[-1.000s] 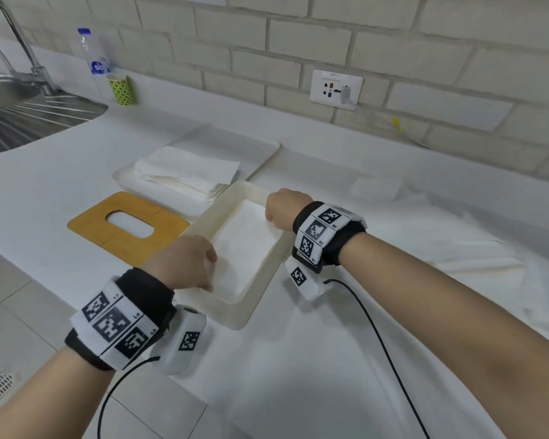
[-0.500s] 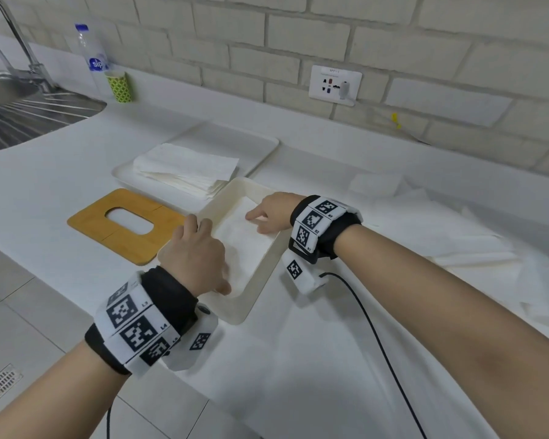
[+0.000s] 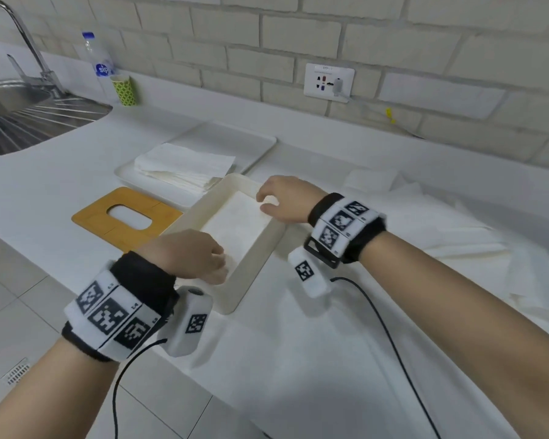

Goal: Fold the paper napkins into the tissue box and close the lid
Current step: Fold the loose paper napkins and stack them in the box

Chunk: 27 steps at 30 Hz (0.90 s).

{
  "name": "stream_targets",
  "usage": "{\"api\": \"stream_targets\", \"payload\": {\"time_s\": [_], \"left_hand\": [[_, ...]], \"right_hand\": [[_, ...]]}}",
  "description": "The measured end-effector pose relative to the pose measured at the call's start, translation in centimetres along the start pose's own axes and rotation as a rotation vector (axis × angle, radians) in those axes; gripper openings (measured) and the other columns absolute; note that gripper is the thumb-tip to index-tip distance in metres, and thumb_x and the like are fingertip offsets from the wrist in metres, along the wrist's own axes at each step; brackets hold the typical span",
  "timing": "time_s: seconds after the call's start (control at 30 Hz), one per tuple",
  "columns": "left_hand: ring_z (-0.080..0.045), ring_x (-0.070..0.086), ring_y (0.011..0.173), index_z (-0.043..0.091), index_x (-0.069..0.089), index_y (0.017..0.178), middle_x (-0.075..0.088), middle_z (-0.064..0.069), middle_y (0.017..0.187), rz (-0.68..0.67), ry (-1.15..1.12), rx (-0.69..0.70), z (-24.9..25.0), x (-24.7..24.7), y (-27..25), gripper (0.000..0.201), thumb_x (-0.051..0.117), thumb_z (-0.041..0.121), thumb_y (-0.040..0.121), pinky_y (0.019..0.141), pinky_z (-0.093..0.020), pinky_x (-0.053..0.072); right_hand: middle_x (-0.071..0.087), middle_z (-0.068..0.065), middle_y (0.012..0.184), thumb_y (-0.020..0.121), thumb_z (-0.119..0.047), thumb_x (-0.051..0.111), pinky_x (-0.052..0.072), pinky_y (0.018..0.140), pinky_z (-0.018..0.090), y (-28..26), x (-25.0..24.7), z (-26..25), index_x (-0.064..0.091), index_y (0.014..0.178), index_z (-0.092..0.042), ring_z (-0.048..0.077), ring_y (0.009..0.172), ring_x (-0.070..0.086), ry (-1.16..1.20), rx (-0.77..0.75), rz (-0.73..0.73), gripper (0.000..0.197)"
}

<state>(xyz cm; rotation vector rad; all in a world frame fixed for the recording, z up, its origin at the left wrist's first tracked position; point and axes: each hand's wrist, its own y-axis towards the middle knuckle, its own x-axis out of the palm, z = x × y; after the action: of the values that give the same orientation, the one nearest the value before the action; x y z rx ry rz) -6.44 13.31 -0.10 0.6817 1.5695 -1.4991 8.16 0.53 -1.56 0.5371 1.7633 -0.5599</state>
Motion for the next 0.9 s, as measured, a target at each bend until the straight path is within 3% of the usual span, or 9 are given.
{"api": "stream_targets", "payload": {"time_s": [0.07,0.1,0.2,0.3,0.43,0.5,0.6,0.77,0.9], "left_hand": [[-0.016,0.039,0.132,0.030,0.039,0.142,0.042,0.006,0.145,0.126,-0.094,-0.021,0.5,-0.6,-1.2,0.044,0.038,0.040,0.100,0.105,-0.029,0.030],[-0.014,0.045,0.128,0.034,0.041,0.140,0.046,0.007,0.142,0.208,-0.167,-0.012,1.0,-0.8,-1.8,0.043,0.040,0.043,0.098,0.103,-0.030,0.034],[-0.003,0.059,0.097,0.036,0.057,0.123,0.061,0.019,0.108,0.461,-0.416,0.174,4.7,-1.2,-2.9,0.033,0.047,0.045,0.092,0.085,-0.028,0.045],[0.004,0.059,0.083,0.034,0.065,0.107,0.063,0.022,0.091,0.578,-0.533,0.389,9.9,-0.5,-2.3,0.021,0.052,0.038,0.091,0.081,-0.028,0.049],[0.000,0.061,0.081,0.028,0.065,0.106,0.061,0.018,0.091,0.454,-0.486,0.535,16.0,1.9,0.7,0.019,0.052,0.034,0.094,0.077,-0.023,0.049],[-0.003,0.061,0.085,0.028,0.064,0.107,0.060,0.018,0.094,0.385,-0.407,0.576,18.6,3.1,2.2,0.020,0.051,0.035,0.094,0.079,-0.027,0.049],[-0.007,0.059,0.094,0.028,0.061,0.112,0.060,0.015,0.108,0.281,-0.289,0.608,21.5,4.5,3.9,0.023,0.051,0.037,0.094,0.083,-0.029,0.046],[-0.013,0.050,0.112,0.028,0.054,0.125,0.052,0.008,0.124,0.162,-0.125,0.642,24.8,5.4,5.1,0.035,0.053,0.041,0.093,0.091,-0.029,0.040],[-0.017,0.044,0.122,0.026,0.046,0.135,0.045,0.004,0.135,0.032,-0.004,0.652,26.3,5.7,5.7,0.052,0.060,0.042,0.088,0.099,-0.034,0.039]], "right_hand": [[0.048,0.004,0.128,0.094,-0.028,0.046,0.039,0.097,0.037,-2.9,-0.5,1.6,0.057,0.119,-0.018,0.022,0.114,0.049,0.014,0.012,0.057,0.029],[0.048,0.003,0.126,0.094,-0.029,0.047,0.040,0.095,0.035,-4.6,-0.8,2.5,0.057,0.118,-0.018,0.022,0.112,0.050,0.007,0.030,0.068,0.028],[0.050,-0.001,0.119,0.094,-0.033,0.047,0.043,0.086,0.033,-10.0,-0.9,5.4,0.058,0.112,-0.019,0.020,0.106,0.052,-0.059,0.124,0.057,0.025],[0.050,-0.004,0.110,0.094,-0.035,0.047,0.039,0.073,0.029,-15.2,0.0,8.2,0.057,0.103,-0.019,0.017,0.098,0.052,-0.155,0.256,-0.017,0.021],[0.048,-0.002,0.106,0.090,-0.038,0.051,0.033,0.064,0.026,-21.2,1.9,11.0,0.049,0.096,-0.019,0.017,0.088,0.047,-0.252,0.432,-0.221,0.020],[0.047,0.001,0.112,0.087,-0.040,0.057,0.032,0.060,0.025,-23.3,3.0,11.9,0.047,0.108,-0.018,0.019,0.092,0.050,-0.256,0.510,-0.317,0.032],[0.044,0.007,0.120,0.082,-0.037,0.063,0.037,0.068,0.028,-25.1,4.3,12.9,0.040,0.126,-0.014,0.025,0.102,0.053,-0.183,0.595,-0.391,0.055],[0.048,0.010,0.116,0.090,-0.015,0.053,0.036,0.074,0.029,-25.2,4.1,13.3,0.051,0.119,-0.010,0.027,0.100,0.054,-0.162,0.547,-0.340,0.030],[0.050,0.005,0.104,0.084,-0.035,0.063,0.040,0.075,0.029,-25.7,4.4,12.8,0.055,0.112,-0.009,0.025,0.101,0.056,-0.164,0.484,-0.371,0.039]]}}
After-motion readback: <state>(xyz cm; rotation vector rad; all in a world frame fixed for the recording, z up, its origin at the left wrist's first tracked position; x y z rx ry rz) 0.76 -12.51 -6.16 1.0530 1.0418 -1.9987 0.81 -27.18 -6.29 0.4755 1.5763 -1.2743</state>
